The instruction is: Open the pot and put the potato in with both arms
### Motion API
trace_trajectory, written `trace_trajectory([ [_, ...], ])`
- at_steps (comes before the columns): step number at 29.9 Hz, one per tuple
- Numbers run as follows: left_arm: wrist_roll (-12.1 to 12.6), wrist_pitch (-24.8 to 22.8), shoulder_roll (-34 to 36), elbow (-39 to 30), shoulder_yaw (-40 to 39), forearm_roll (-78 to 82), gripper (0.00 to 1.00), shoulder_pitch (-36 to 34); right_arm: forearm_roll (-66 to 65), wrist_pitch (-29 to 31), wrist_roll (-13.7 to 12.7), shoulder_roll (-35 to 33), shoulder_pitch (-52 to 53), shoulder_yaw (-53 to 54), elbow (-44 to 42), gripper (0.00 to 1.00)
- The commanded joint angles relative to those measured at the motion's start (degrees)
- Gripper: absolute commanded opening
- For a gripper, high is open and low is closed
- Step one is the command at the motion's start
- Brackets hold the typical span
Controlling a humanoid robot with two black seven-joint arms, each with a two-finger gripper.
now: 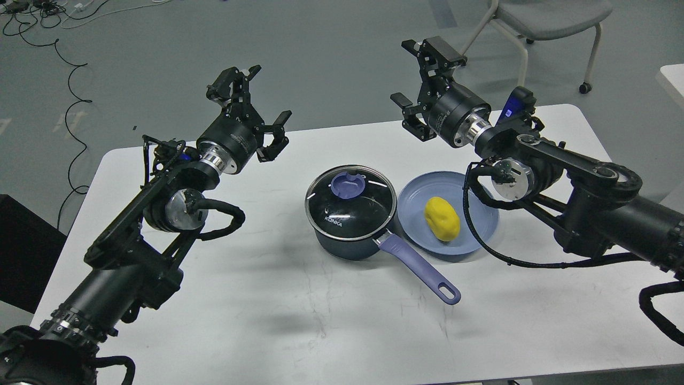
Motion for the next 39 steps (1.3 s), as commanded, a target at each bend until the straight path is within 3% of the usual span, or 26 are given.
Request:
trace_trajectory([
  [1, -0.04, -0.01, 0.10, -0.06, -0.03, 0.00, 0.98, 0.09, 0.00, 0.00, -0.09, -0.26, 0.01, 0.31, -0.09, 1.00],
  [7, -1.09, -0.09, -0.17, -0.23, -1.25, -0.18, 0.98, 0.97, 0.00, 0.17, -0.18, -0.88, 0.01, 1.28, -0.09, 1.00],
  [31, -1.01, -0.45, 1.59, -0.41, -3.54, 0.43, 0.98, 1.15, 0.70, 0.61, -1.94, -1.23, -0.17, 3.92, -0.18, 1.00],
  [39, -1.27, -0.09, 10.45, -2.68, 0.58, 26.13, 0.98, -5.71, 0.70, 0.70, -1.94, -4.57, -1.66, 4.53, -1.31, 1.00],
])
